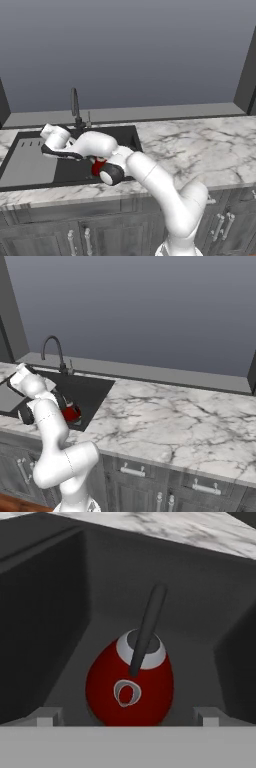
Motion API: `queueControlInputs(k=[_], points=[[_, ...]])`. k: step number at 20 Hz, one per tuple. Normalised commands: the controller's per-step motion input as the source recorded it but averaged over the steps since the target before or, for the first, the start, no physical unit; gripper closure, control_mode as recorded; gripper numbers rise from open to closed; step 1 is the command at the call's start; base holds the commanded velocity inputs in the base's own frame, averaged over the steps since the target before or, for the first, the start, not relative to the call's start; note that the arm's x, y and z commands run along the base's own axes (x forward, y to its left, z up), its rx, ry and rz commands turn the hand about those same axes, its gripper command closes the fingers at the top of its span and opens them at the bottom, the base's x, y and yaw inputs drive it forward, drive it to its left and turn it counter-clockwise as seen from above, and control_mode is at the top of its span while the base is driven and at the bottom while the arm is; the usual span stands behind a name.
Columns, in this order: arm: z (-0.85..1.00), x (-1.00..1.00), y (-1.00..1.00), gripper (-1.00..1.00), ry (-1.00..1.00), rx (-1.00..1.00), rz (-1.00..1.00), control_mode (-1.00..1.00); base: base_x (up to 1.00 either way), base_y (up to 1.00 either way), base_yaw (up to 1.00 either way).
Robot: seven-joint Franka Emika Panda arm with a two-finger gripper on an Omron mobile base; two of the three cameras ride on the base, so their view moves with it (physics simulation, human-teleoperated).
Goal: Open the cabinet, pick the kettle from the cabinet, and place it in the sink.
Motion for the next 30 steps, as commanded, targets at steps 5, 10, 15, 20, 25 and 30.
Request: queueControlInputs(k=[5,10,15,20,25,30], points=[[0.09,-0.31,0.01,-1.00,-0.03,0.00,0.10,-1.00,0.00,0.00,0.00],[0.18,-0.32,-0.02,-1.00,0.01,0.02,0.15,-1.00,0.00,0.00,0.00],[0.21,-0.36,-0.12,-1.00,0.00,0.03,0.31,-1.00,0.00,0.00,0.00],[0.18,-0.41,-0.17,-1.00,0.00,0.12,0.44,-1.00,0.00,0.00,0.00],[0.21,-0.44,-0.24,-1.00,0.00,0.25,0.47,-1.00,0.00,0.00,0.00],[0.26,-0.39,-0.20,-1.00,0.00,0.30,0.49,-1.00,0.00,0.00,0.00]])
